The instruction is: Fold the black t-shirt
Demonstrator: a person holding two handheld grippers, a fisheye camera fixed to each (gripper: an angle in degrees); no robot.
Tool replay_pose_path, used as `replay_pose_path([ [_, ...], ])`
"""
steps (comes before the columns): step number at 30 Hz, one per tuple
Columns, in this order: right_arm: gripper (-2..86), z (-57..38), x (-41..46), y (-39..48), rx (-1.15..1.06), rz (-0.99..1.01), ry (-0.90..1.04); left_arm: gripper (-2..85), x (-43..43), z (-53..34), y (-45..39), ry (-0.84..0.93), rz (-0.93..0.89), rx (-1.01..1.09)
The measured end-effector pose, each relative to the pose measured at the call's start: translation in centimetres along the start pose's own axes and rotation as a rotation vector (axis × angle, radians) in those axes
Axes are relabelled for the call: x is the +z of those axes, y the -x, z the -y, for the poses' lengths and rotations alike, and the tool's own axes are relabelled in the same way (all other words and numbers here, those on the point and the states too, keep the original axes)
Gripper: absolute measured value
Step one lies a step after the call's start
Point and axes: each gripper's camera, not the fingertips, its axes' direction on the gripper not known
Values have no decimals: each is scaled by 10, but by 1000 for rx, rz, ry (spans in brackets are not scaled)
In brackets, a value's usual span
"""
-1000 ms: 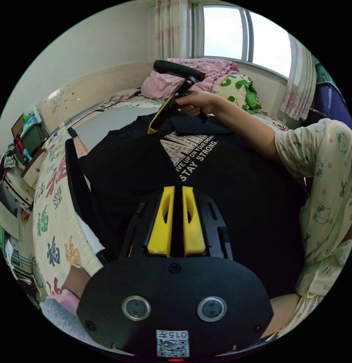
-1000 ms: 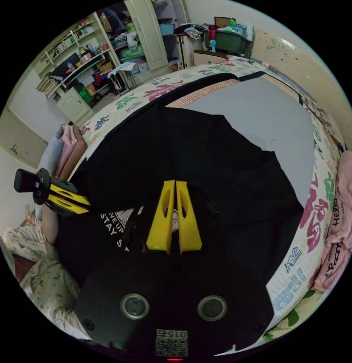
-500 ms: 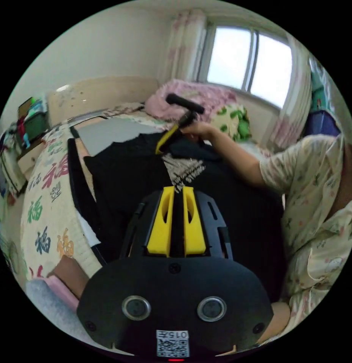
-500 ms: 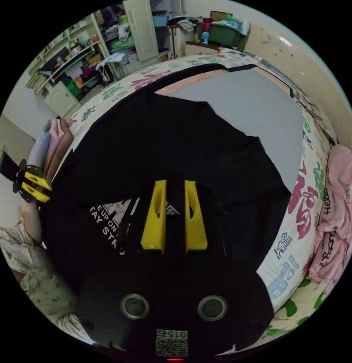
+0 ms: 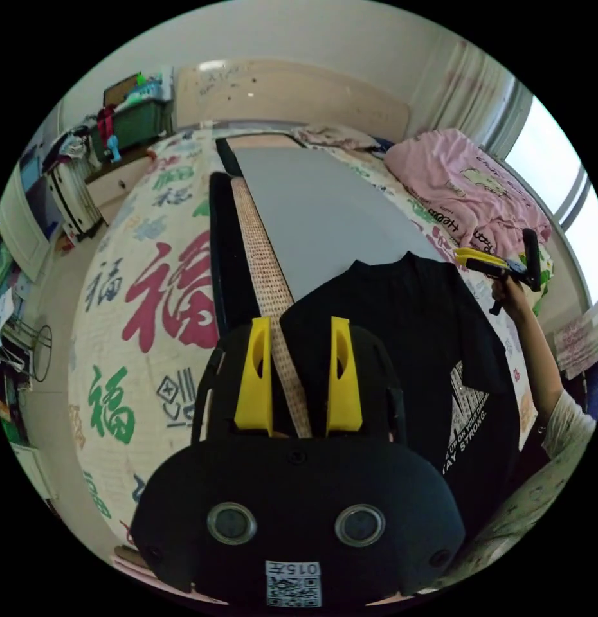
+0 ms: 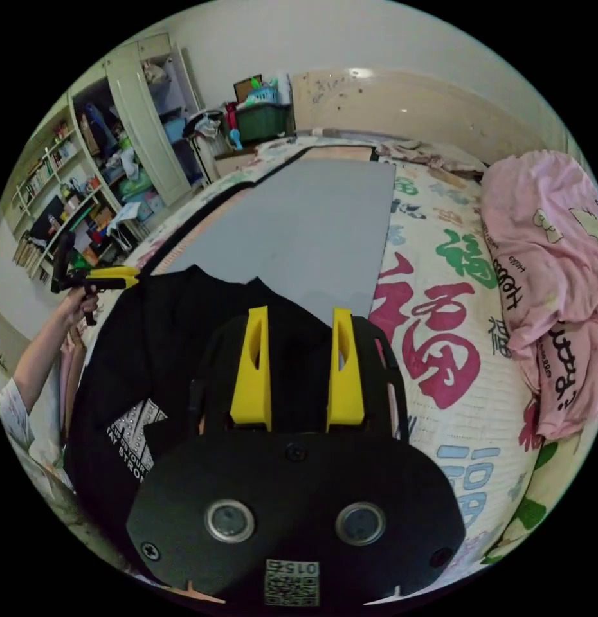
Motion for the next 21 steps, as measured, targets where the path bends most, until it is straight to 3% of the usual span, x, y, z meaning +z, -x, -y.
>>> replay_pose_path([
  [4,106,2,12,10,-10,-26,59,90,21,7,6,32,48,56],
  [7,17,-5,15,28,-60,-10,92,30,13,4,-10,23,140,134],
  [9,2,-18,2,40,-72,-30,75,20,1,-2,-21,-2,192,184],
  [16,-5,-83,-94,50,-18,-31,-138,7,-142,-66,-49,-286,163,268],
  [21,13,-147,-130,63,-1,49,-228,6,-201,-116,-80,-312,186,360],
])
